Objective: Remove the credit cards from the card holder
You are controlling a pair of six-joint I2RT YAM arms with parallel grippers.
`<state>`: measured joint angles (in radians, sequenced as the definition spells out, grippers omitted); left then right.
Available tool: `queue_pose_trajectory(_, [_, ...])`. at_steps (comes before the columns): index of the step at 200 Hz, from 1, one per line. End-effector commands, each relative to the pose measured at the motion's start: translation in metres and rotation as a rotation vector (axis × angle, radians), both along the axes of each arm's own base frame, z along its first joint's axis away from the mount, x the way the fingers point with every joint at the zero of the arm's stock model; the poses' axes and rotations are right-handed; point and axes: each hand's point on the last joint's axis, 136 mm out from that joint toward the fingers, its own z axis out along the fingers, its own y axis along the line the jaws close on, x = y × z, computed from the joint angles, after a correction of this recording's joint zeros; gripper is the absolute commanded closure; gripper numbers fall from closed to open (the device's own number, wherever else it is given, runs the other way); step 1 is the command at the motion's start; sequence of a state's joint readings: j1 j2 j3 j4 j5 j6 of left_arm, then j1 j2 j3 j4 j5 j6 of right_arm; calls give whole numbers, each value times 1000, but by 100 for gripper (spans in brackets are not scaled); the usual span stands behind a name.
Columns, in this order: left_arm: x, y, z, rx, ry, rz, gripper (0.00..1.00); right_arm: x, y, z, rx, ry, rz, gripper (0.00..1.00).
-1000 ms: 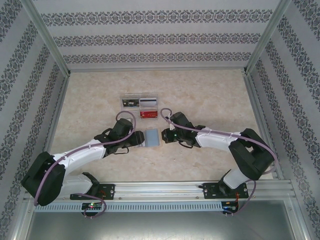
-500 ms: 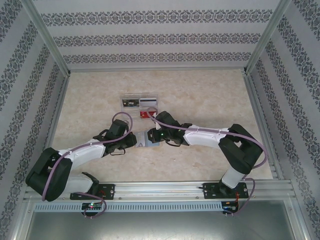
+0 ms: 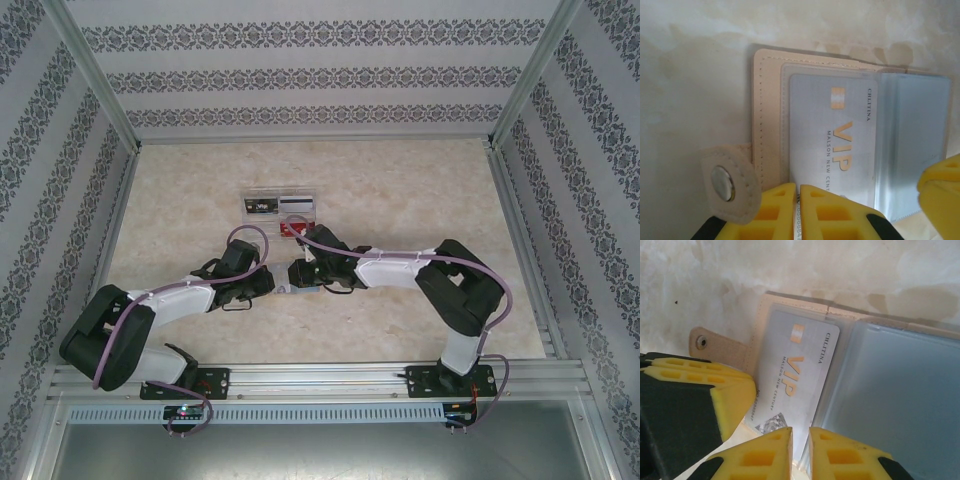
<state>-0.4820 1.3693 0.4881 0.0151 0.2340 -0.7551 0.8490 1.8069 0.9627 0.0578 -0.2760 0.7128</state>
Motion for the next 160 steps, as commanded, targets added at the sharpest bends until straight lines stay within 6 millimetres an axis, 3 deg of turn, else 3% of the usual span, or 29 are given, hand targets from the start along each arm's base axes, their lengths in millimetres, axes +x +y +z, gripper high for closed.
queue_pose_trajectory(1, [-1,2,-5,-13,0,4,89,-2,14,3,39,24,9,82])
queue_pose_trajectory(107, [-5,-3,-1,-60,4,1,91,-3,9,-15,11,64,-23,80])
queue_pose_trajectory(160, [-3,9,15,-2,-37,22,78,-3,7,-13,9,57,-26,80])
